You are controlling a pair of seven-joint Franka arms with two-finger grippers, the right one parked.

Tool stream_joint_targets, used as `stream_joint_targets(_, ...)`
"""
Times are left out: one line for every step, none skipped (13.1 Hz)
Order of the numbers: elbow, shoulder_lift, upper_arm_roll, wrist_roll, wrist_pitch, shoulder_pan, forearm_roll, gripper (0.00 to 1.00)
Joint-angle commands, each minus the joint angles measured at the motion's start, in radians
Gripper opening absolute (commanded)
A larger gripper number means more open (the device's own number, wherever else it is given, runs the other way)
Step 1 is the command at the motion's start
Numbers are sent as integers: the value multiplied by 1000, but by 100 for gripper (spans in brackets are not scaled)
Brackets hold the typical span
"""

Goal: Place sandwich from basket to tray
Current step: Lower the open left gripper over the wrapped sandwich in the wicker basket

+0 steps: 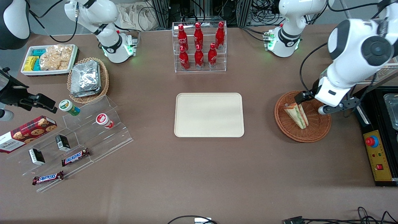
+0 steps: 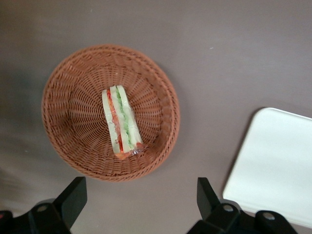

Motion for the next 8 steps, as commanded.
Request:
stream_joint_targets(-169, -59, 21, -57, 143, 9, -3, 100)
stream_joint_targets(-195, -47, 24, -84, 183, 10, -3, 100)
stream_joint_targets(-236, -39, 27, -89, 235, 10, -3, 100)
stream_joint_targets(-290, -39, 40, -89, 308, 10, -2, 100)
stream_joint_targets(-332, -35, 47, -90, 376, 10, -3, 100)
stream_joint_targets(-352, -12, 49, -90, 418, 10, -2, 100)
stream_joint_targets(-364, 10, 56, -90, 458, 12, -3, 100)
stream_joint_targets(-384, 31, 79, -90, 508, 10, -2, 100)
